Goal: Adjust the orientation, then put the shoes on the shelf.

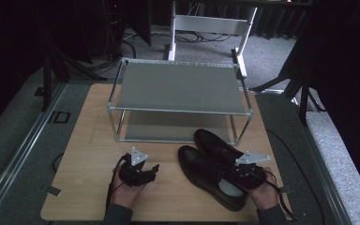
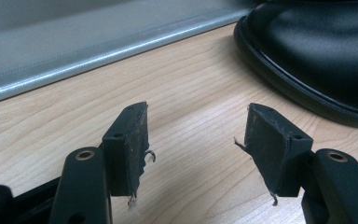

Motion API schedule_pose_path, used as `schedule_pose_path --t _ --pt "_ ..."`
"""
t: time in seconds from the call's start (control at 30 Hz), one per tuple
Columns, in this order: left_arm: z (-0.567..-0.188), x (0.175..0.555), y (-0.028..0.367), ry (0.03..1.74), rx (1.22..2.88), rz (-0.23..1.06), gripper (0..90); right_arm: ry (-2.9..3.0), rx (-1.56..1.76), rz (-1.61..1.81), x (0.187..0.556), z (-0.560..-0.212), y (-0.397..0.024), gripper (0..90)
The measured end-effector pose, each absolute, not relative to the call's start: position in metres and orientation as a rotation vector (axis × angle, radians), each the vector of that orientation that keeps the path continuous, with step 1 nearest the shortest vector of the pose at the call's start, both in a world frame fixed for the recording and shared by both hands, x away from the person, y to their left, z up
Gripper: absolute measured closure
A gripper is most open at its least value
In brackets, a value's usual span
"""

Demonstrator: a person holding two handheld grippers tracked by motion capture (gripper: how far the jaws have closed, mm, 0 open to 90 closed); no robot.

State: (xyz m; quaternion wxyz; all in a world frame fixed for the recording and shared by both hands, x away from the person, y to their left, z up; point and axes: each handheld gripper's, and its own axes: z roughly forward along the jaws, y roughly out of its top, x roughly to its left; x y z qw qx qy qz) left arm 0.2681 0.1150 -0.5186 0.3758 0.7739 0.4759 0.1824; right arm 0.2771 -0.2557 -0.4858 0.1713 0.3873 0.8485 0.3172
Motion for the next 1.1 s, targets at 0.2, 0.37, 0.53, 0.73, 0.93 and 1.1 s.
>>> schedule_pose_path --t 0.2,0.37,0.53,0.73,0.93,1.1 --pt "-0.519 0.268 0.114 1.216 1.984 0.465 40.3 2.463 0.99 0.95 0.275 -0.477 -0.262 57.6" --pt "-0.52 0.268 0.113 1.211 1.99 0.466 40.0 2.488 0.888 0.984 0.27 -0.46 -0.275 47.6" --pt "-0.52 0.267 0.111 1.207 1.995 0.464 40.0 2.45 0.978 1.098 0.273 -0.445 -0.294 45.2" --pt "-0.521 0.267 0.11 1.205 2.0 0.459 40.0 2.532 1.02 1.035 0.276 -0.446 -0.299 43.9" --pt "-0.521 0.267 0.109 1.202 2.002 0.458 40.0 2.598 1.029 0.918 0.274 -0.456 -0.297 39.8" --pt "-0.521 0.267 0.108 1.2 2.004 0.456 40.0 2.632 1.007 0.861 0.272 -0.461 -0.293 38.8"
